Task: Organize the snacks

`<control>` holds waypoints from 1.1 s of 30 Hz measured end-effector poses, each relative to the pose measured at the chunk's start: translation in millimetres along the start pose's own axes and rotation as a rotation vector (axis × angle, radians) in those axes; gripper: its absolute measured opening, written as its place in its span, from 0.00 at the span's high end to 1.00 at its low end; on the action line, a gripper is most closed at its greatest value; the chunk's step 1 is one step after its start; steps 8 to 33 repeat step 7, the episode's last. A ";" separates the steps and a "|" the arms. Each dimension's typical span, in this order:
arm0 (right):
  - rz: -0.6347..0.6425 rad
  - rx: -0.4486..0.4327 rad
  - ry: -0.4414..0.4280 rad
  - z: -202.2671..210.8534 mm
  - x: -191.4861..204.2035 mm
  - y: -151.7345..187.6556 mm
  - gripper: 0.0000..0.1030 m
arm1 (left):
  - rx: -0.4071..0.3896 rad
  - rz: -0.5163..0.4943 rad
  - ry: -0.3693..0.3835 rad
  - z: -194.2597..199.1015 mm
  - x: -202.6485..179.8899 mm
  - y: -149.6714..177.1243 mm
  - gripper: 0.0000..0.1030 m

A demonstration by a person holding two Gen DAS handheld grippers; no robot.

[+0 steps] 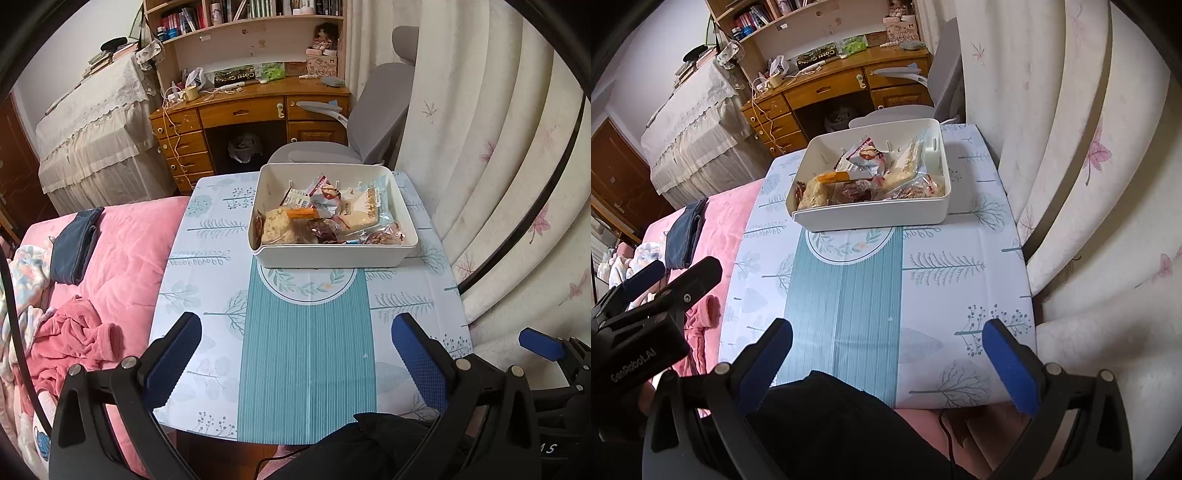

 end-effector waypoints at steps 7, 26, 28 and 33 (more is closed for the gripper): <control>0.000 0.011 0.002 -1.9 -4.2 2.1 0.00 | 0.001 0.000 0.000 -0.4 -0.6 -0.8 0.01; 0.000 0.011 0.002 -1.9 -4.2 2.1 0.00 | 0.001 0.000 0.000 -0.4 -0.6 -0.8 0.01; 0.000 0.011 0.002 -1.9 -4.2 2.1 0.00 | 0.001 0.000 0.000 -0.4 -0.6 -0.8 0.01; 0.000 0.011 0.002 -1.9 -4.2 2.1 0.00 | 0.001 0.000 0.000 -0.4 -0.6 -0.8 0.01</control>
Point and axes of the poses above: each gripper's, at about its wrist camera, not at the fingertips, and z roughly against the way its jaws point, x to its left, y to its underside, the point moved 9 cm from there along -z, roughly the way its jaws point, and after that the axes turned 3 degrees about x, right-handed, at the moved point
